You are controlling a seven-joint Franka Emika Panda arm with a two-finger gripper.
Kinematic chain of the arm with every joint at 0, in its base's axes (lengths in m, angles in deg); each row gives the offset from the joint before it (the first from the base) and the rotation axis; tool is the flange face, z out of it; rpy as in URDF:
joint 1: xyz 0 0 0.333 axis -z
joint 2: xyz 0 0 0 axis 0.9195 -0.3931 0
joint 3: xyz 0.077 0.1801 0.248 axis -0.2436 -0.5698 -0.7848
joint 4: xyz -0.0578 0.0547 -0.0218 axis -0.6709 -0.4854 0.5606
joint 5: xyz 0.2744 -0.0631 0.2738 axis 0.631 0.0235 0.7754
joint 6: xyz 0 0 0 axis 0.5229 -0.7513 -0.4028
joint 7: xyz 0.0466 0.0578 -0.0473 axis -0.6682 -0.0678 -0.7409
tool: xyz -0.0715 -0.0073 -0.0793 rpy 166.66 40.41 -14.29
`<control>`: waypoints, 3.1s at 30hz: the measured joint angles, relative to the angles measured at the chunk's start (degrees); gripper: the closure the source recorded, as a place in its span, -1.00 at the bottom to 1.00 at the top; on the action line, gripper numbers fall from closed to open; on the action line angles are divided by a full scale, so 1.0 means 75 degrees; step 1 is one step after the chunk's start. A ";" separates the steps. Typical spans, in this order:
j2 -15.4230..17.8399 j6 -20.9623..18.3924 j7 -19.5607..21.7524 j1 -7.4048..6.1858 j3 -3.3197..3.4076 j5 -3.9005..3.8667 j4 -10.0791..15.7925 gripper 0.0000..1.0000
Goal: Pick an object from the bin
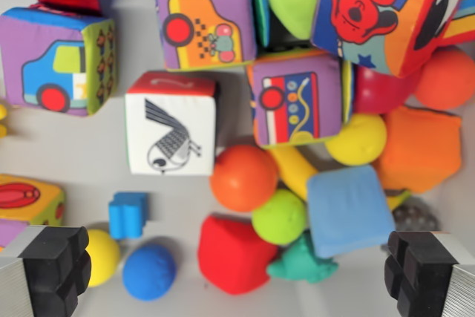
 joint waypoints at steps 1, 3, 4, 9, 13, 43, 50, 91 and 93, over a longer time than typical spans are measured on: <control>0.0000 0.0000 0.0000 0.0000 0.0000 0.0000 0.0000 -1.00; 0.0000 0.0000 0.0000 0.0000 0.0000 0.0000 0.0000 -1.00; 0.0000 0.0000 0.0000 0.0000 0.0000 0.0000 0.0000 -1.00; 0.0000 0.0000 0.0000 0.0000 0.0000 0.0000 0.0000 -1.00; 0.0000 0.0000 0.0000 0.0000 0.0000 0.0000 0.0000 -1.00; -0.0085 0.0062 -0.0681 0.0066 0.0006 0.0000 -0.0019 -1.00; -0.0140 0.0113 -0.0996 0.0105 0.0009 0.0000 -0.0036 -1.00; -0.0607 0.0490 -0.3897 0.0412 0.0047 0.0022 -0.0250 -1.00; -0.0635 0.0512 -0.4100 0.0435 0.0047 0.0026 -0.0268 -1.00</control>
